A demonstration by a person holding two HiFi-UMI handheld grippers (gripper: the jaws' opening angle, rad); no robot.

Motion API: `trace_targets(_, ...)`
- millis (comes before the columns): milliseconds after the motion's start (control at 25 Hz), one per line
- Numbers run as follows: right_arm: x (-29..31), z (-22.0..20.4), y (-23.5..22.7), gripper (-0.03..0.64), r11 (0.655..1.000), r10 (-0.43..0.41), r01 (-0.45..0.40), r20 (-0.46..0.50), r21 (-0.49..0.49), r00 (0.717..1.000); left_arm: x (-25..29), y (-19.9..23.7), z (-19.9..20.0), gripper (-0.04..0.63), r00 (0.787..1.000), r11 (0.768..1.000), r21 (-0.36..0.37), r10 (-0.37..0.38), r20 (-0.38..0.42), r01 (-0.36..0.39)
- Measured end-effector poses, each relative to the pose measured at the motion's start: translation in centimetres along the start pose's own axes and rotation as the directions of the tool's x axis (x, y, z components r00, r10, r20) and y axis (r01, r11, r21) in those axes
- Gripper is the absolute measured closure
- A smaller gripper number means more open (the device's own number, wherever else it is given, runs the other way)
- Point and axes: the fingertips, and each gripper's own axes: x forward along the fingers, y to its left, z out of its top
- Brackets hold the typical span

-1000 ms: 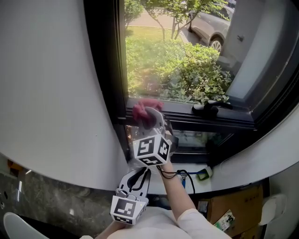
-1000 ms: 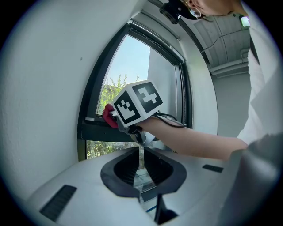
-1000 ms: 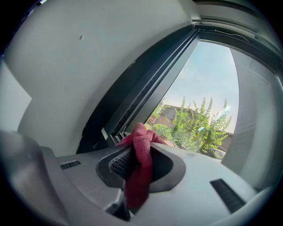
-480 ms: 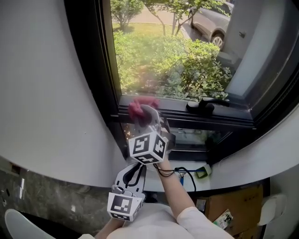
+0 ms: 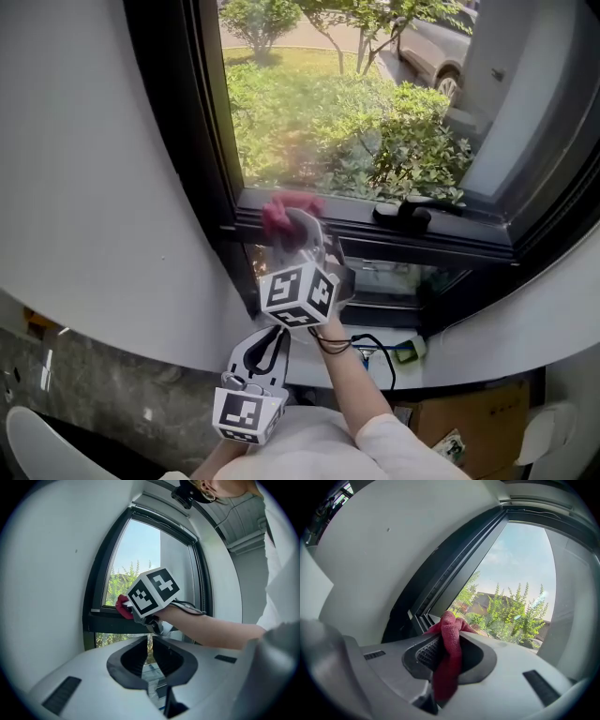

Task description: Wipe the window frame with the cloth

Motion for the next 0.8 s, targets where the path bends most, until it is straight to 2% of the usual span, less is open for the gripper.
trace_targets(800,-1.1,-1.0,-1.3,0.543,1.0,0.0,0.0,0.0,0.01,1.0,2.2,-1.7,0.4,0.554,1.0,1.0,0.014,-0.025,0.014,0.025)
